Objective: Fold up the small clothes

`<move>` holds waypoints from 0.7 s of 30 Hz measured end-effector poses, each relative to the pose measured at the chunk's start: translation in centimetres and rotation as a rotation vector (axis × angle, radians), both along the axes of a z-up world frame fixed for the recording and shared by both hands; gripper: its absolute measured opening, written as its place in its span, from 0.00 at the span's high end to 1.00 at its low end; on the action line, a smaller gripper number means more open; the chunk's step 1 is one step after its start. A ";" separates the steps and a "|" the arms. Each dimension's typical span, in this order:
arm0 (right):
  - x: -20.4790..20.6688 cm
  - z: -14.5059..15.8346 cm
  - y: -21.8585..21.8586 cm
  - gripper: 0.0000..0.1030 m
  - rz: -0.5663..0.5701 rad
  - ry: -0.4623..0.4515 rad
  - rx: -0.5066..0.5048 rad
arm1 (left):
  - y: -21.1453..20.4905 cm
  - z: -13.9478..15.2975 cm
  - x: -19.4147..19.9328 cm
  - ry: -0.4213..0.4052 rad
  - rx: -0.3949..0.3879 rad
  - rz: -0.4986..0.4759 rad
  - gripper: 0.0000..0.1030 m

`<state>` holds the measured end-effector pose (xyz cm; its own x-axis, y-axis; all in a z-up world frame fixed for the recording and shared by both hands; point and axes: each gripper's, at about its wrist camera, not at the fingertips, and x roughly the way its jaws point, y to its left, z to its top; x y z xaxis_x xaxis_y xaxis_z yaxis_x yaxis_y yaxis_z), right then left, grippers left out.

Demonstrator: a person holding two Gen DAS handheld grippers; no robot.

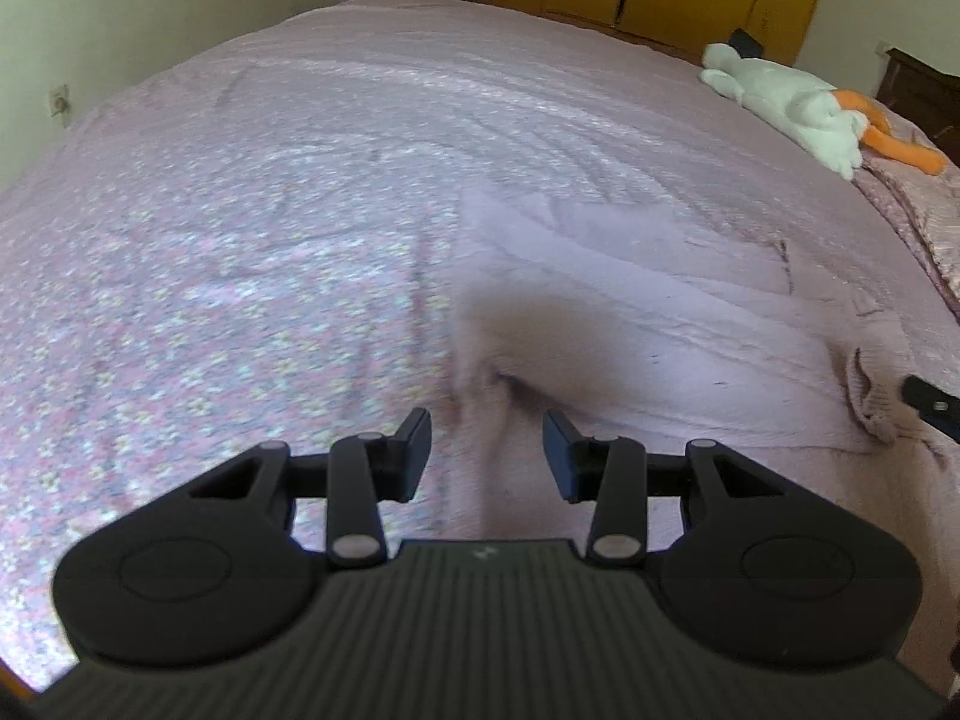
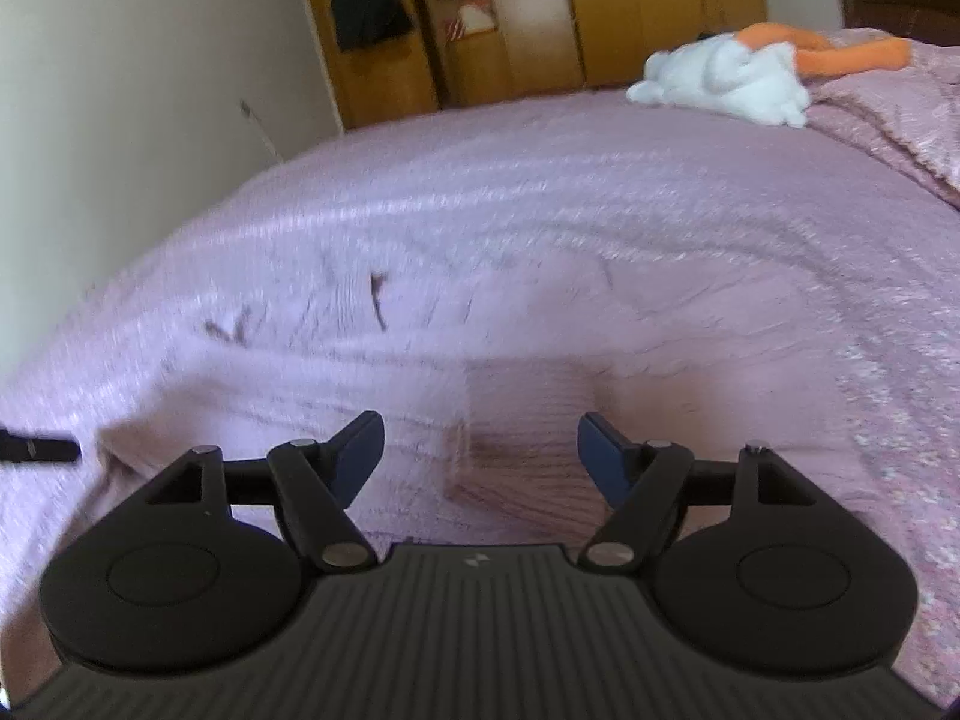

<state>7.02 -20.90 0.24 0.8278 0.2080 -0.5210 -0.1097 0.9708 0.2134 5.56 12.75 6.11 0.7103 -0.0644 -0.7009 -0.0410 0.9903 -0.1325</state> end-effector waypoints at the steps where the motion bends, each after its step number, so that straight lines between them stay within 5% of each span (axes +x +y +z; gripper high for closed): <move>1: 0.5 -0.2 0.4 0.25 0.003 0.009 -0.014 | -0.4 0.2 0.2 -0.008 0.005 -0.010 0.58; 3: 1.0 -0.6 0.9 0.34 0.008 0.012 -0.068 | -1.1 0.5 0.6 -0.022 0.013 -0.024 0.58; 5: 1.5 -0.7 0.7 0.60 -0.027 0.031 -0.105 | -1.7 0.7 1.1 -0.034 0.017 -0.039 0.58; 9: 3.1 0.0 -0.7 0.91 -0.033 0.068 -0.079 | -2.7 0.8 2.5 -0.053 0.026 -0.071 0.58; 16: 2.1 6.7 -3.5 0.95 -0.071 -0.166 0.017 | -4.0 -0.2 6.1 -0.110 0.035 -0.088 0.58; 19: 1.2 6.9 -5.3 0.97 -0.150 -0.233 -0.013 | -3.7 -1.8 8.2 -0.147 0.024 -0.063 0.58; 21: 1.4 5.5 -6.6 0.97 -0.179 -0.201 -0.033 | -3.1 -3.3 9.9 -0.140 0.033 -0.014 0.58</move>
